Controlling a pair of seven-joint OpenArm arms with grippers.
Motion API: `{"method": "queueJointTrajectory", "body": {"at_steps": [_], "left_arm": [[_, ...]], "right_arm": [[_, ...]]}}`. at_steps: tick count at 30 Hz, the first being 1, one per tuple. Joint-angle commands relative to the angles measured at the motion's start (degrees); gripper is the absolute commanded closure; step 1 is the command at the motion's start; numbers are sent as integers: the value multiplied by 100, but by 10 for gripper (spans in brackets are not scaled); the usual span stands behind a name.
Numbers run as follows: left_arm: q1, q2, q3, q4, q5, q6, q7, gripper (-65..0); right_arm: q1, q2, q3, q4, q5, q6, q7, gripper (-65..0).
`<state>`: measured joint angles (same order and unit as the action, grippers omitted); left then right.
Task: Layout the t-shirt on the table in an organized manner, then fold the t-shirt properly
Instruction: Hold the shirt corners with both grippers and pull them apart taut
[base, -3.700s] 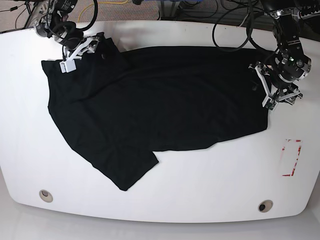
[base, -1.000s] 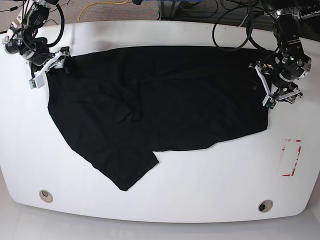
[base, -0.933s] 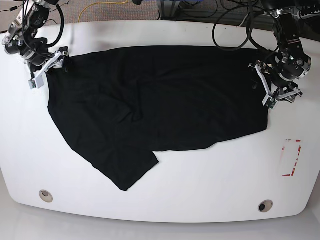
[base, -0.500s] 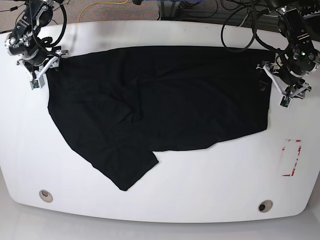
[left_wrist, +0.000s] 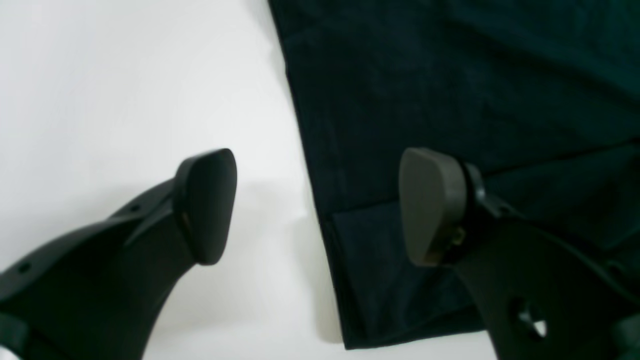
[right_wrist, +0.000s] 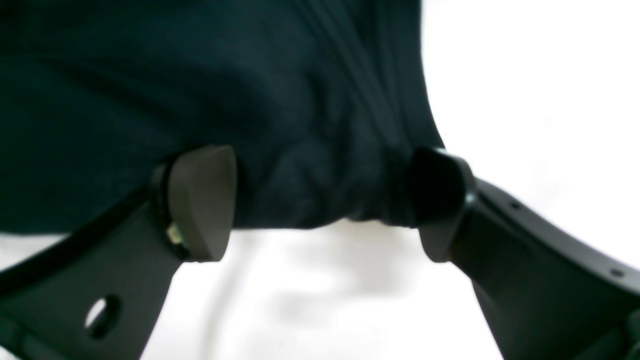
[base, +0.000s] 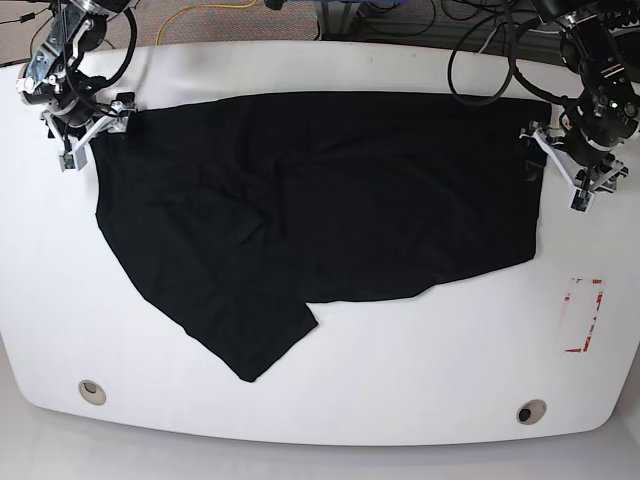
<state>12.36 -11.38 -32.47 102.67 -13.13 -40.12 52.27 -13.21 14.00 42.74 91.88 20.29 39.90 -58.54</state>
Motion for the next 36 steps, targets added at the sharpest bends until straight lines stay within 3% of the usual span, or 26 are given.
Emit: {"method": "queueJointTrajectory", "body": {"at_steps": [1,6,12,16,25,28,32,36], "left_arm": [[-36,-80,-45,5,-37,12,-97,-483],[-18,-80,-28,-21,-19,12,-97,-483],[69,-115,174,-153,-2,12,-97,-483],[78,-124,192,-346,7,12,-97,-481],[201,-133,227,-707,7,12,-97,-465],[272,-133,368,-777,7,12,-97,-394],[324,-282,667,-883,16,12,-97,-250],[412,-335,816,-988,60,12,-97,-199]], "right_arm": [[60,108,29,-102,85,10,232,-515],[60,108,29,-366,85,10,382,-460],[60,73,12,-392,85,10,382,-243],[51,64,12,-392,85,10,382,-140],[33,64,3,-392,85,10,364,-120],[33,64,3,-383,85,10,355,-120],[25,64,3,-374,85,10,347,-119],[7,64,12,-374,85,10,338,-117]]}}
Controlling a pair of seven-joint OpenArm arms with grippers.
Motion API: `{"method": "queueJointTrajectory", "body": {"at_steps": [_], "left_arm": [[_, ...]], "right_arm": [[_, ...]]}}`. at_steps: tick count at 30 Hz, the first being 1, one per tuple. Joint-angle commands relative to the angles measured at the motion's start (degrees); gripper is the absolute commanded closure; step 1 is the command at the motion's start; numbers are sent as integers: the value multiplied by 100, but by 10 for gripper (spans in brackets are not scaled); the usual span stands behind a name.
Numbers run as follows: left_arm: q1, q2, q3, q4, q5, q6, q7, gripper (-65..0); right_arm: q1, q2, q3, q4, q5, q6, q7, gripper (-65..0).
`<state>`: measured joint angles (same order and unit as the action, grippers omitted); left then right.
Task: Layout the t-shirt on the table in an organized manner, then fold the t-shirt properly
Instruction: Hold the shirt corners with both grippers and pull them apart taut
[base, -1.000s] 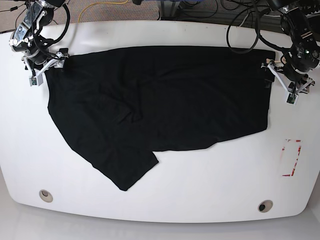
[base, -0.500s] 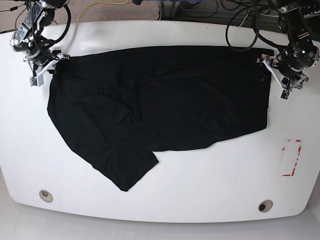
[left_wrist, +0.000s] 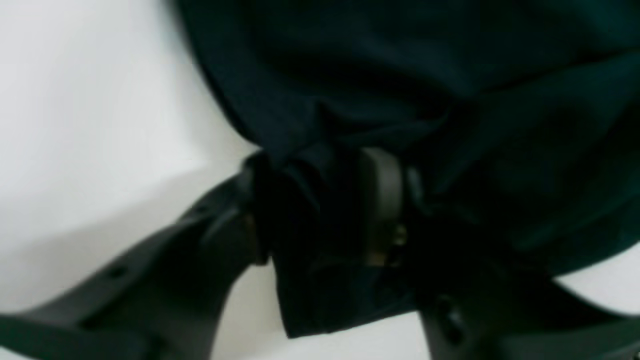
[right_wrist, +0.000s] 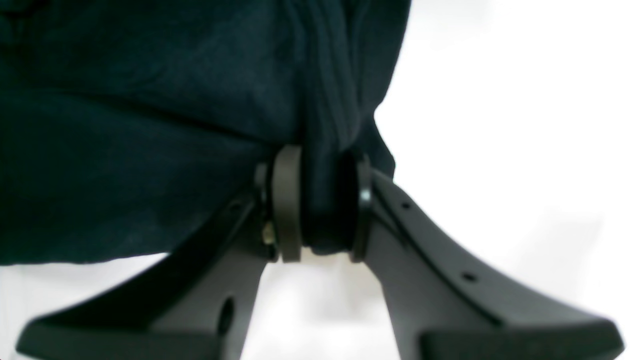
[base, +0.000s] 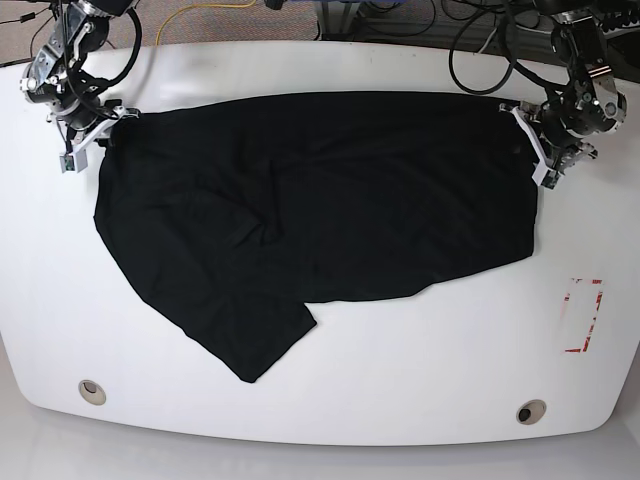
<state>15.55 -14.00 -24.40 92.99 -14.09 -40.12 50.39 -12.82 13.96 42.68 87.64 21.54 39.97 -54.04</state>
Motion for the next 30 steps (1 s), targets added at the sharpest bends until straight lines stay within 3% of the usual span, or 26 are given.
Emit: {"method": "queueJointTrajectory", "body": {"at_steps": [1,8,13,23,30], "left_arm": [[120,-73,10,-20,200,12,91,-197],[313,-81,1,-2,604,12,82,-196],[586,-328,1,191,587,12,82,-196],[1104,-363,1,815,622,12,82,-203],[1175,-363,18,903,622,12,91,-204]], "right_arm": [[-41,68,27,50,-40,3,-112,-117],[-358,68,36,278,-75,3,-121,-116],[-639,59,36,630,-40,3,-341,-116],[-1114,42,45,1025,-40,3,-499,-116],[-1193,-143,45,1298,-101,3,-508,-124]]}}
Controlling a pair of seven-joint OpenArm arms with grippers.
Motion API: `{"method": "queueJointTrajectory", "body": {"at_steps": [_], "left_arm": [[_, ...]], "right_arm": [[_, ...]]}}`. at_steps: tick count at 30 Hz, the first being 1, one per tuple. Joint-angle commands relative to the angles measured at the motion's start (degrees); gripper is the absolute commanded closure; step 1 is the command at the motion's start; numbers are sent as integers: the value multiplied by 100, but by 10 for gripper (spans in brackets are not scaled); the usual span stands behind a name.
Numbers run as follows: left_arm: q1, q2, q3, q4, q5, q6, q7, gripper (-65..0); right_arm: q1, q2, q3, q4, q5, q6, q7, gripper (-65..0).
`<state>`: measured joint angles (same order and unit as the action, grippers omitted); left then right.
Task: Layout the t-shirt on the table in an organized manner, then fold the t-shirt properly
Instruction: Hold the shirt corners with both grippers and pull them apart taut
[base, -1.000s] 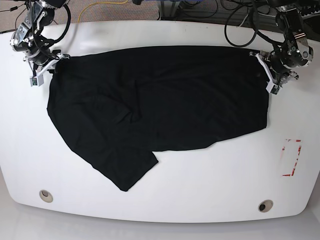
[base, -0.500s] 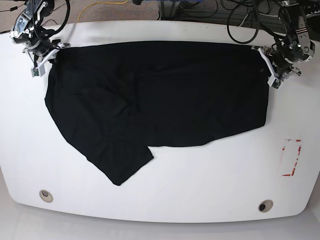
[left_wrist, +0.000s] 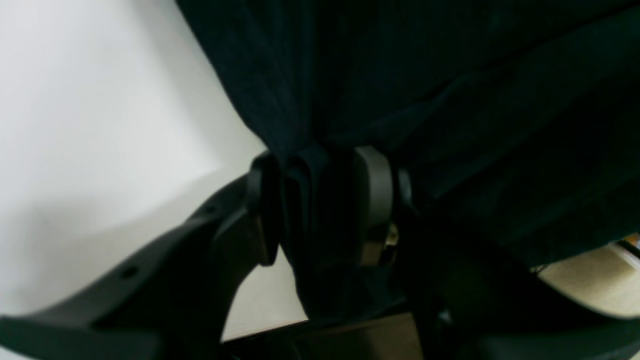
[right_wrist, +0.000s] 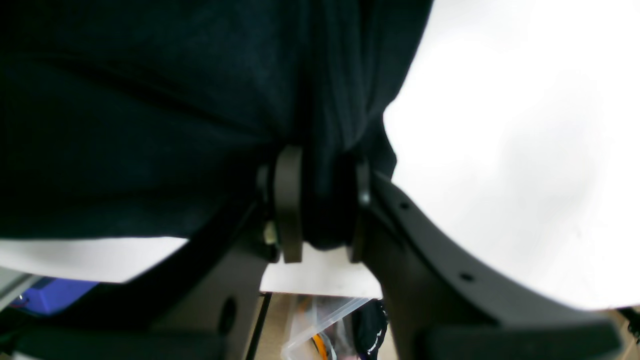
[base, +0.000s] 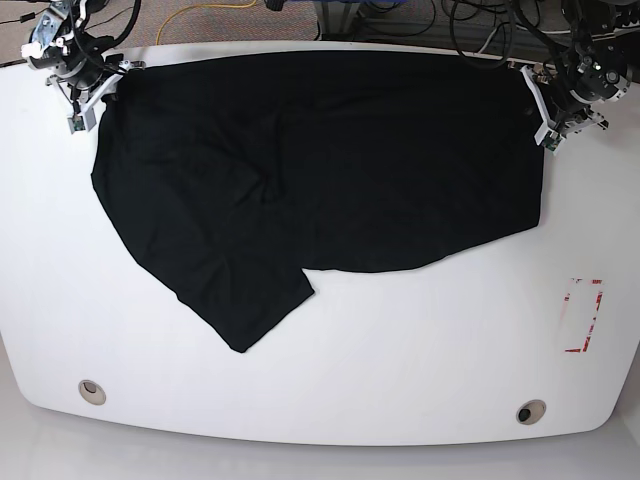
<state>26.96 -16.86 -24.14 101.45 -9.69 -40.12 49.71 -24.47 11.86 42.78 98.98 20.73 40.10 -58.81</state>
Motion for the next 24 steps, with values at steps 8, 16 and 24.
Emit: {"method": "queueJointTrajectory", "body": {"at_steps": [8,16,24], "left_arm": [[16,-68,1,75,183,12,167,-336],[-54,-68,-34,479,165,12,167,-503],[-380,-68,-34,725,147,12,176,-504]], "right_arm": [[-89,32,25,480,-20,-10,-31,-317],[-28,58,34,867,32,-10,-31,-598],[385,67,25,1245,32,-10,-31,-606]]}}
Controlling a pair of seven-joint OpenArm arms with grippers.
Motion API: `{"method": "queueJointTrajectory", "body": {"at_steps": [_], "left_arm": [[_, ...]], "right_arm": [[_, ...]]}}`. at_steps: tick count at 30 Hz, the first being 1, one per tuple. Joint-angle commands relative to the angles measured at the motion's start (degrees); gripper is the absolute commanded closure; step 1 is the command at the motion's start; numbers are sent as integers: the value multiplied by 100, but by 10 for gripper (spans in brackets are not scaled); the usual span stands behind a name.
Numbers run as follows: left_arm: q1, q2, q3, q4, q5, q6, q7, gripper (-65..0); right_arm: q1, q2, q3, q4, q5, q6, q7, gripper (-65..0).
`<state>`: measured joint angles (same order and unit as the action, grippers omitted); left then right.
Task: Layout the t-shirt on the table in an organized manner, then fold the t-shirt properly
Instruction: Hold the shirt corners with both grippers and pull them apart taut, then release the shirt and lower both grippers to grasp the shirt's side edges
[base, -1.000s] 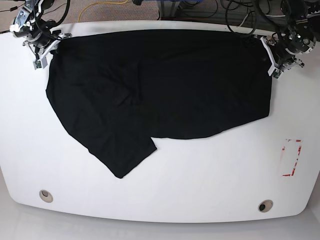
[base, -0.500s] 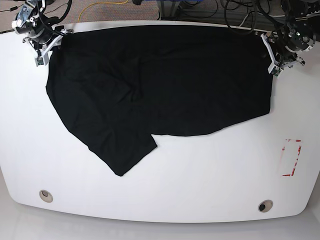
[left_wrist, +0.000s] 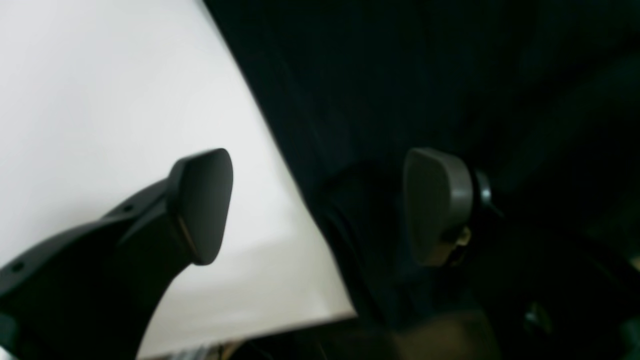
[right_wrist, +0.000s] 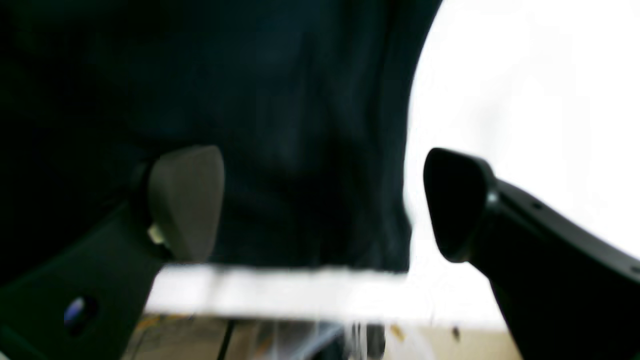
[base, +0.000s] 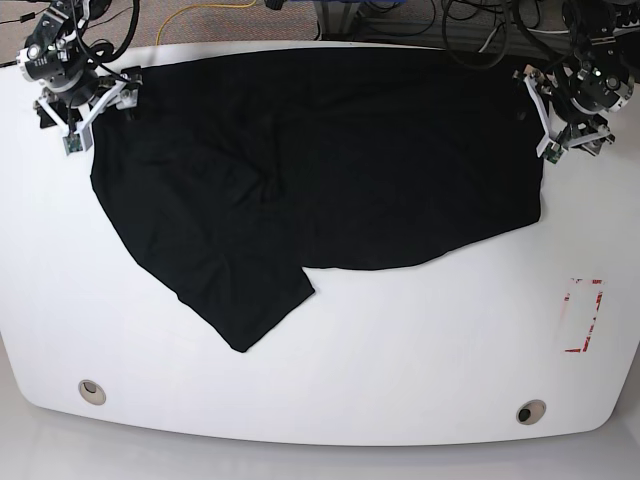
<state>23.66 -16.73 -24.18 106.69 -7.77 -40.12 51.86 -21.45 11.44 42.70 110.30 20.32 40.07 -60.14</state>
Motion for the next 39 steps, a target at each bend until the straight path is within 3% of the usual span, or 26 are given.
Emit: {"method": "queueJointTrajectory", "body": {"at_steps": [1,12,22,30,39], "left_arm": [[-85,-81,-39,254,-45,12,-38,-504],[-981,-54,-65,385,-1,12,-38,-504],[-1852,-37,-47,236,8,12,-38,-504],[-2511,-37,-65,-265,8,12,-38,-504],[-2854,-72,-74,-836,8,12,-38,-504]], "right_arm": [[172,117,16,113,56,-7,102,-606],[1561,126,-177,-547,-5,-7,102,-606],[3319,126,-670,-2120,-1025,-7,181,-606],[4321,302,-793,-3870,-1473,-7,1007,-606],[4664,504,-1153,-5329,-1500,-7,1913,-606]]}}
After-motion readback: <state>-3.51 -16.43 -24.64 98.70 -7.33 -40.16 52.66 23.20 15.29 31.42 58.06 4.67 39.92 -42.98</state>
